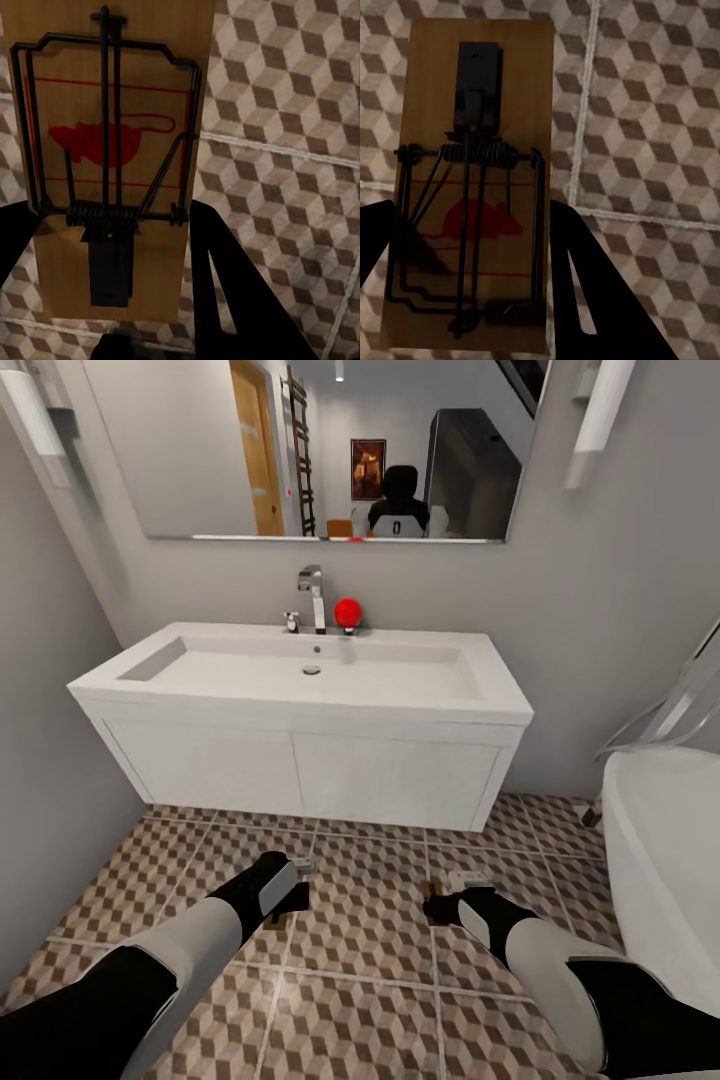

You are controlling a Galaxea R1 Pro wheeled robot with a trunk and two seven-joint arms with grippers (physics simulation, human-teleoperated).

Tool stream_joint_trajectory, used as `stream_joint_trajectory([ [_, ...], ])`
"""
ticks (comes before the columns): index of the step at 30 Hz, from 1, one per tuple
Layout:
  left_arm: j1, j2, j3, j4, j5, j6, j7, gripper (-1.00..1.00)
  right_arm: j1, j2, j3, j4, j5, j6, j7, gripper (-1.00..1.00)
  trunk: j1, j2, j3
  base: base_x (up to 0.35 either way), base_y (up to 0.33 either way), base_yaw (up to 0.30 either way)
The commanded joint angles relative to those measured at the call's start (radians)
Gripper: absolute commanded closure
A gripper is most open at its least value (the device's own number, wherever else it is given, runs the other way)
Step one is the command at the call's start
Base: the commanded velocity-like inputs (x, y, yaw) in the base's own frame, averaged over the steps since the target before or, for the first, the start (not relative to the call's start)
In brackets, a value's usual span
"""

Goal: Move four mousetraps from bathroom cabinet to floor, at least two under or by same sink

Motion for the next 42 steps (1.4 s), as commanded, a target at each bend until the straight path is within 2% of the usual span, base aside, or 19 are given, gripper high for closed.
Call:
stream_joint_trajectory([
  [1,0.000,0.000,0.000,0.000,-0.003,0.000,-0.002,1.00,0.000,0.001,0.000,0.001,-0.002,0.000,-0.002,1.00,0.004,-0.007,-0.003,0.000,0.000,0.000],
  [16,0.000,0.000,-0.001,0.000,-0.005,0.001,-0.003,1.00,0.000,0.000,0.003,0.000,-0.003,0.003,-0.001,1.00,0.061,-0.112,-0.050,0.000,0.000,0.000],
  [25,0.000,0.003,-0.001,-0.002,-0.005,0.004,-0.001,1.00,0.000,0.000,0.051,-0.001,-0.004,0.003,0.000,1.00,0.096,-0.175,-0.078,0.000,0.000,0.000],
  [42,0.000,-0.003,-0.012,-0.015,-0.008,0.002,0.003,1.00,0.000,0.000,0.056,0.000,-0.004,0.003,0.000,1.00,0.161,-0.294,-0.132,0.000,0.000,0.000],
])
